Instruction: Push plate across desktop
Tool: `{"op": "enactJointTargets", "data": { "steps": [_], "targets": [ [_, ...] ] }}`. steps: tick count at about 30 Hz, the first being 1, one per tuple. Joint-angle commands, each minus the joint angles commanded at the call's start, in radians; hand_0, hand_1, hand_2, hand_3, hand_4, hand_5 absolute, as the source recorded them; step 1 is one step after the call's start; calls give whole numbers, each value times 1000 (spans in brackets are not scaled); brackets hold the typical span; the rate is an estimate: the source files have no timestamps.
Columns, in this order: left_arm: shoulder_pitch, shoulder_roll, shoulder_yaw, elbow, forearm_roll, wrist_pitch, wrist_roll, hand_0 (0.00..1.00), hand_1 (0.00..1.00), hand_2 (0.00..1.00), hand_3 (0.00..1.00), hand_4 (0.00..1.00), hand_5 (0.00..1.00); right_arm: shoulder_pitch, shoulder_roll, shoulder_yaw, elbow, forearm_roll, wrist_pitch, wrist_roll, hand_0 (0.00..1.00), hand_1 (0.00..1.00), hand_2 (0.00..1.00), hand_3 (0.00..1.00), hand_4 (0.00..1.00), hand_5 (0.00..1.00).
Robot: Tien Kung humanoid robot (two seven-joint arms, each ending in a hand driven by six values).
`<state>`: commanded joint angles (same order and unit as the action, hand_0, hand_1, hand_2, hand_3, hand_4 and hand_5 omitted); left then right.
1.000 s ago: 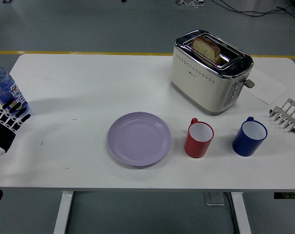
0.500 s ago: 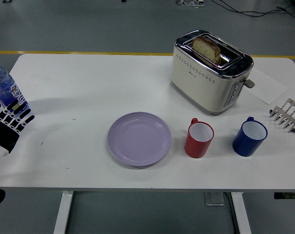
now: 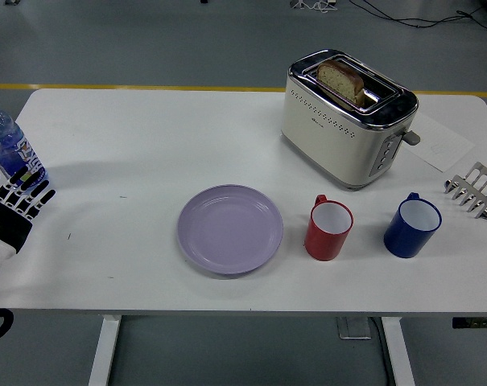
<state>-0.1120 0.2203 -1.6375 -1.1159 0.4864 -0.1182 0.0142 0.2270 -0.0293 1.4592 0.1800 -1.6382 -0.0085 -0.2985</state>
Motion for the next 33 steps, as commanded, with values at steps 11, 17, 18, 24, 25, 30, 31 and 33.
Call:
{"op": "enactJointTargets", "data": {
  "steps": [11,17,18,24,25,30,31,33],
  "targets": [
    [7,-21,-21,7,27,-14,-3,660,681,681,638,505,998,-12,-2,15,0,-34,3,-2,634,610,640,578,364,151],
    [15,-24,-31,1,38,-19,-3,665,686,685,634,492,988,-14,-5,21,0,-48,2,-2,634,611,640,578,363,150],
    [16,-24,-33,-1,40,-19,-2,665,686,685,634,492,988,-14,-5,24,0,-54,3,-2,634,611,640,578,363,150],
    [12,-18,-33,-13,42,-24,-1,664,685,682,631,487,972,-17,-8,31,0,-72,4,-2,634,610,640,577,363,150],
    [12,-18,-32,-13,42,-25,-1,664,685,682,631,487,972,-17,-8,31,0,-72,4,-2,634,610,640,577,363,150],
    [15,-24,-32,-9,47,-24,-1,663,683,679,630,486,970,-21,-8,34,0,-76,3,-5,634,612,640,577,363,149],
    [15,-24,-31,-9,47,-24,-1,663,683,679,630,486,970,-22,-7,34,0,-76,3,-5,634,612,640,577,363,149],
    [19,-26,-32,-6,48,-25,-1,663,682,679,630,485,969,-22,-7,40,0,-84,4,-6,634,612,641,577,363,149]
  ]
}}
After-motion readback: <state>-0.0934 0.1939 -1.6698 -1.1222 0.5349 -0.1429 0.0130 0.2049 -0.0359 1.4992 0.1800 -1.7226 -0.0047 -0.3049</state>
